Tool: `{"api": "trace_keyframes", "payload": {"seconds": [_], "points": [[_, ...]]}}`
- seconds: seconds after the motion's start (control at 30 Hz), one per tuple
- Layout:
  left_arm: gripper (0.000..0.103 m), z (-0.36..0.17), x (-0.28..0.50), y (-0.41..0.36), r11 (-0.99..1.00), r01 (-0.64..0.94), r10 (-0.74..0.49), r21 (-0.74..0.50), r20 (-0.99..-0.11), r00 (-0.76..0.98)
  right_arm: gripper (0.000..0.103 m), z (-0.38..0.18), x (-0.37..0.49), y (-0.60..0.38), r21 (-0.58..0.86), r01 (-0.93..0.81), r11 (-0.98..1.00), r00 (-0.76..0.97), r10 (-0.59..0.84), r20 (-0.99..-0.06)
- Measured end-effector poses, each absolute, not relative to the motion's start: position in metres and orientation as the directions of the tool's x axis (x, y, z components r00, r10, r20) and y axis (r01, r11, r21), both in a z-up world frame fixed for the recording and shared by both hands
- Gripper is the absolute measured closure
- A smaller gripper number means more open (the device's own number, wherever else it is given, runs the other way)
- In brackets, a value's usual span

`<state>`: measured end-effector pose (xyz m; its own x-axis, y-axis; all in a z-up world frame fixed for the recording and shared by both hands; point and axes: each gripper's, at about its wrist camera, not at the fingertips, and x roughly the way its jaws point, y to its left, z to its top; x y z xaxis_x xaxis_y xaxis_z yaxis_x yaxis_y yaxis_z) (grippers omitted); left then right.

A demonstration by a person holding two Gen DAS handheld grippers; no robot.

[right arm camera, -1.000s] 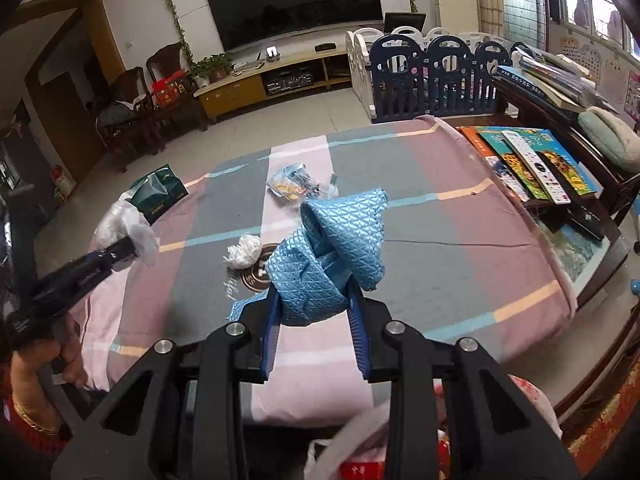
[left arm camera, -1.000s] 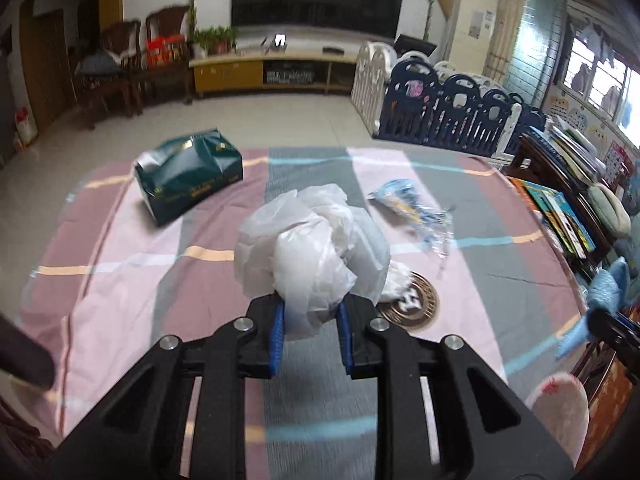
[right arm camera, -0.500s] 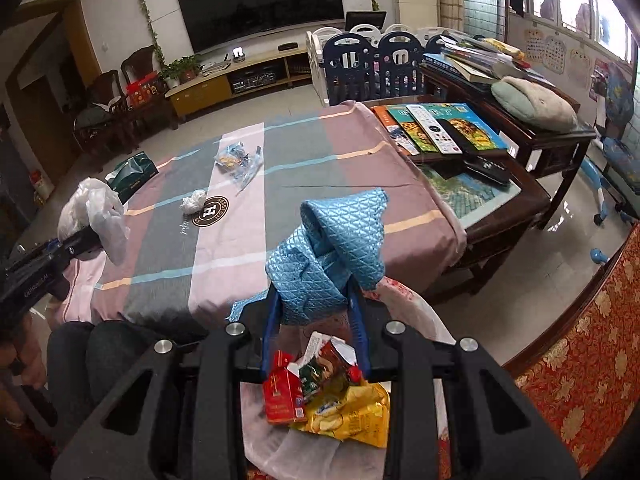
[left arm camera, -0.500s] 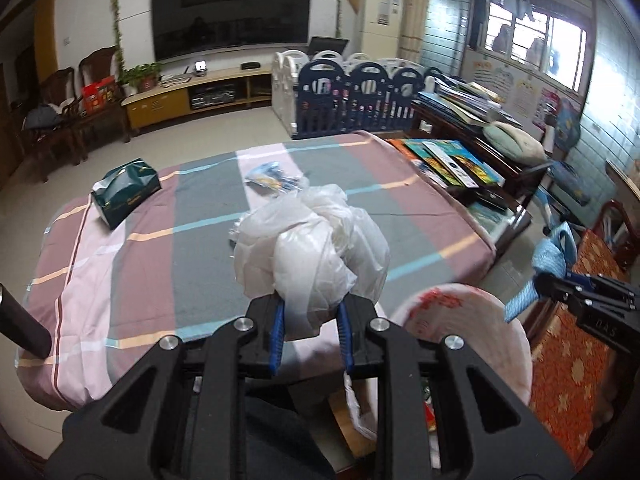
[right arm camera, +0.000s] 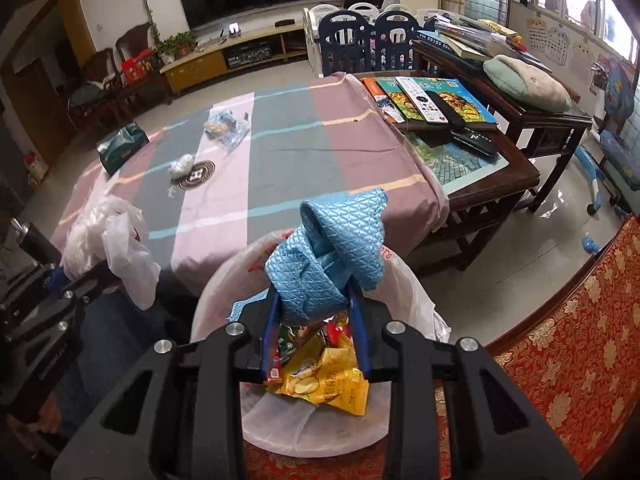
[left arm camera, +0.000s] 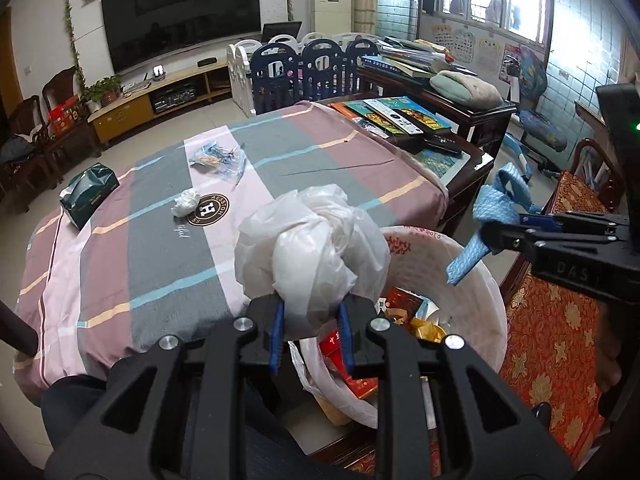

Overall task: Collect trash
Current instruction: 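Carry the plastic bag and blue cloth over the wastebasket and open both tools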

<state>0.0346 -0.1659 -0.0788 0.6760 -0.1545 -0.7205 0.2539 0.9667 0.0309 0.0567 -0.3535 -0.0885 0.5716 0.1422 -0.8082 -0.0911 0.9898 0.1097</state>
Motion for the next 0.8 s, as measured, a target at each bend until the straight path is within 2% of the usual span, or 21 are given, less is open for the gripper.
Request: {"api": "trace_keyframes", "payload": {"seconds": [0.43,0.8], "points": [[0.079,-0.074,0.023,-0.155,0.982,0.182,-0.098,0.049,-0.695,0.712,0.071,-0.113,0.064,-0.351,0.116,-0.081,0.99,0.491,0.141,-0.86],[0.079,-0.071,0.015,-0.153,0.979,0.197,-0.113,0.046,-0.683,0.721,0.071,-0.122,0.065,-0.332,0.059,-0.084,0.995,0.432,0.09,-0.897]]}}
